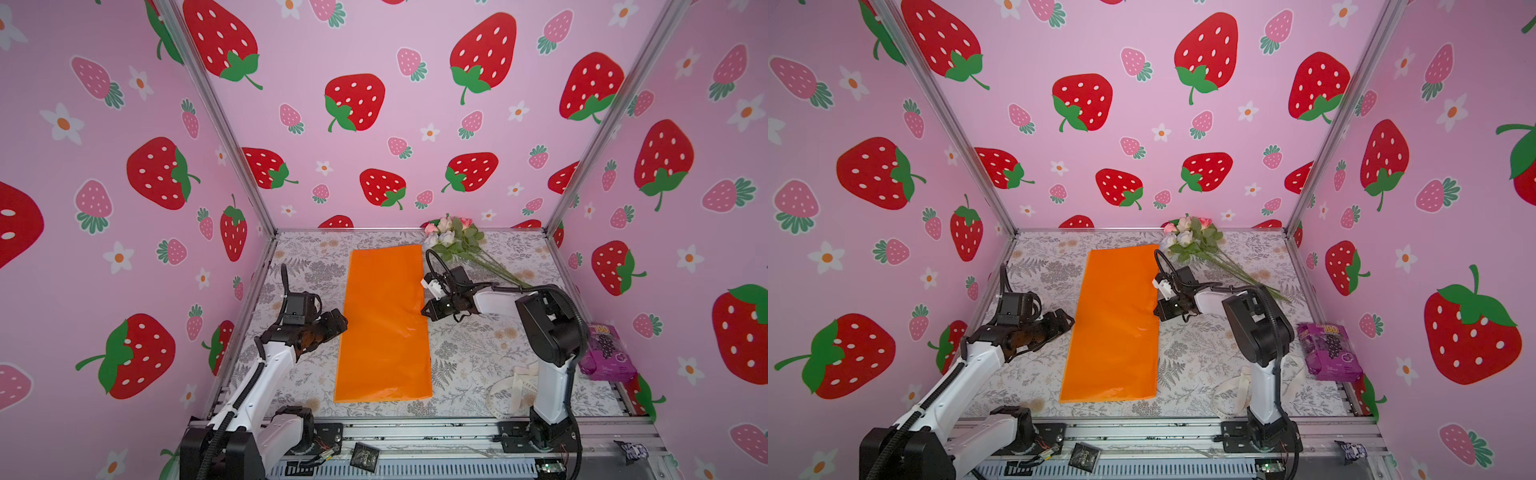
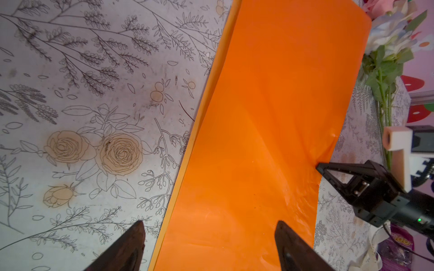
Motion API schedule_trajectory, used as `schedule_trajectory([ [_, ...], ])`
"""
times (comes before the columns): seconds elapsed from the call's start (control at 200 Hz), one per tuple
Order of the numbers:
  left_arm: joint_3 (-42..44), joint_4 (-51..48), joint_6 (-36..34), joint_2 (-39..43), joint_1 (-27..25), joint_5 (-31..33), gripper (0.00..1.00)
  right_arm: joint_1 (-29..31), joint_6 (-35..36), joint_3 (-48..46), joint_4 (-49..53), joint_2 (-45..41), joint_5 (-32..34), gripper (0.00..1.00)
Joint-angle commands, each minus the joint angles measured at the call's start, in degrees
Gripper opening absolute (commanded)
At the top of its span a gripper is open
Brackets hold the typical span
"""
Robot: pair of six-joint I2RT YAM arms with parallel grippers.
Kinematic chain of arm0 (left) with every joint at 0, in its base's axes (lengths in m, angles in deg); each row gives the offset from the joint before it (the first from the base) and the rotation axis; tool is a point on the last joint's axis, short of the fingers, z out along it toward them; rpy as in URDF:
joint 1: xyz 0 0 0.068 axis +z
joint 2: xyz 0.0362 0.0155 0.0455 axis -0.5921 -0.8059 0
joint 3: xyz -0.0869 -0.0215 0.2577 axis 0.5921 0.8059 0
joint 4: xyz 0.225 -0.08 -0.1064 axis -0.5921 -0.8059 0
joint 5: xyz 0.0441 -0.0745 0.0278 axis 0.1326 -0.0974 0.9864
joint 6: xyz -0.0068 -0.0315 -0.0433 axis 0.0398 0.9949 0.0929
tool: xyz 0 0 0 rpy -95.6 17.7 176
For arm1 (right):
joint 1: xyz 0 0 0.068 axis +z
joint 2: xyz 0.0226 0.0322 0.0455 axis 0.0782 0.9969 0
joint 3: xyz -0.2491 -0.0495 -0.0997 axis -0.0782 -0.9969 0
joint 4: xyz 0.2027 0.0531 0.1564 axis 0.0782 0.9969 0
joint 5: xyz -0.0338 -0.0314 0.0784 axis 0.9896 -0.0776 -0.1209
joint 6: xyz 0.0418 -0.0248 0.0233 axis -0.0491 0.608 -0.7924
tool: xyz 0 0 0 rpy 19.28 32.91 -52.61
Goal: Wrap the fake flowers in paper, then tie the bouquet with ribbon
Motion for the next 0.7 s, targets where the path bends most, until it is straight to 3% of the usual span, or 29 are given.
schedule_trajectory([
  [0.0, -2.3, -1.9, 0.8, -0.5, 0.3, -0.6, 0.88, -0.7, 14.4, 9.9, 14.8, 7.2, 5.3, 0.0],
  [0.185, 0.1, -1.4, 1.9, 0.8, 0.3, -3.0, 0.88, -1.1, 15.1, 27.7, 22.8, 16.5, 7.0, 0.06],
  [0.255, 1.1, -1.2, 2.5, 1.0, 0.3, -4.2, 0.87, -1.2, 13.7, 30.0, 25.4, 17.3, 4.0, 0.07],
  [0.37, 4.4, 1.8, 5.5, 1.3, 0.2, -9.2, 0.86, -1.6, 9.3, 24.6, 21.9, 13.2, 2.4, 0.17],
  [0.445, 6.3, 3.8, 7.5, 1.6, 0.1, -12.4, 0.84, -2.2, 5.7, 19.4, 18.8, 8.1, 6.0, 0.4],
  [0.695, 11.2, 7.2, 14.3, 3.1, -1.2, -20.6, 0.77, -2.4, -3.0, -2.1, 5.8, -12.5, 2.2, 0.45],
])
